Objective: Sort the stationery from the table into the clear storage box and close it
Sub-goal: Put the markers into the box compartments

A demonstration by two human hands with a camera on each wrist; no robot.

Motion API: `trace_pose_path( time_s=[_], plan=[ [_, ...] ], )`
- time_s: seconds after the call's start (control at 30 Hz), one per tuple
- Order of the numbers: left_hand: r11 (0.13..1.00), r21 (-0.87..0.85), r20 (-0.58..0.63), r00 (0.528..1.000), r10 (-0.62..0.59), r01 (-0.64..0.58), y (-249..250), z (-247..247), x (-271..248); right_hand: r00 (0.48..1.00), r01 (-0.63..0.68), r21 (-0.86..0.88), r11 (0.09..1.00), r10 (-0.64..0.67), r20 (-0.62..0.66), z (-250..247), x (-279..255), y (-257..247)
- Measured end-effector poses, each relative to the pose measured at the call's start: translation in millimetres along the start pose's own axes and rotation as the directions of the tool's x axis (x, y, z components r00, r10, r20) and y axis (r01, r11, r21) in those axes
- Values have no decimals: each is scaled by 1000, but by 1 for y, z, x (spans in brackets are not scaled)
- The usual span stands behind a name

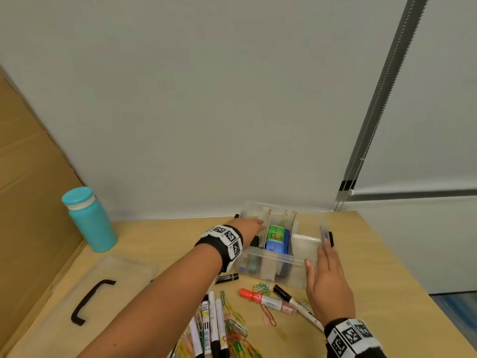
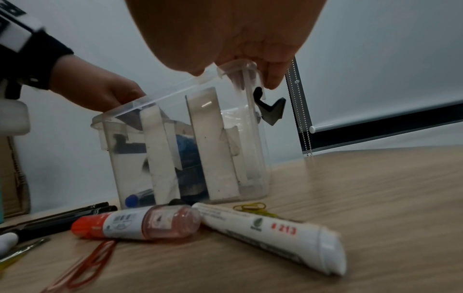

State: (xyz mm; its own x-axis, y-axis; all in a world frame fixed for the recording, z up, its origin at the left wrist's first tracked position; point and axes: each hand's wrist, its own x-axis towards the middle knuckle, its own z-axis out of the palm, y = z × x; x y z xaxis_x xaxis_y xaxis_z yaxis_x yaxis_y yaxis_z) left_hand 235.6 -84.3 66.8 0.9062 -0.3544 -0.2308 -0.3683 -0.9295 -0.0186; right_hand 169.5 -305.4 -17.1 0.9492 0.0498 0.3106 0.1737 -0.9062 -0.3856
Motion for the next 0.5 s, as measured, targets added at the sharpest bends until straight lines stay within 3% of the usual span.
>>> trace_pose_path(
  time_s=[0.07, 0.13, 0.23, 0.3, 0.37, 0.5],
  plan=[
    [993, -117, -93, 995, -39, 28, -3, 5, -8, 1000, 1, 1, 1000, -1, -13, 0, -1, 0],
    [959, -280, -273, 954, -121, 41, -7, 9, -27, 1000, 9, 0, 1000, -9, -20, 2, -1, 2],
    [883, -469, -516, 806, -290, 18, -13, 23, -65, 999, 25, 7, 1000, -25, -37, 4, -1, 3],
    [845, -529, -542, 738, -402, 73, -16, 42, -88, 999, 25, 22, 999, -25, -39, 4, -2, 3],
    [830, -537, -476, 759, -444, 148, -19, 64, -101, 999, 17, 34, 999, -16, -37, 3, -3, 2],
    [882, -364, -186, 905, -384, 299, -15, 98, -103, 999, 30, 91, 995, -27, -36, 3, -4, 2]
  ],
)
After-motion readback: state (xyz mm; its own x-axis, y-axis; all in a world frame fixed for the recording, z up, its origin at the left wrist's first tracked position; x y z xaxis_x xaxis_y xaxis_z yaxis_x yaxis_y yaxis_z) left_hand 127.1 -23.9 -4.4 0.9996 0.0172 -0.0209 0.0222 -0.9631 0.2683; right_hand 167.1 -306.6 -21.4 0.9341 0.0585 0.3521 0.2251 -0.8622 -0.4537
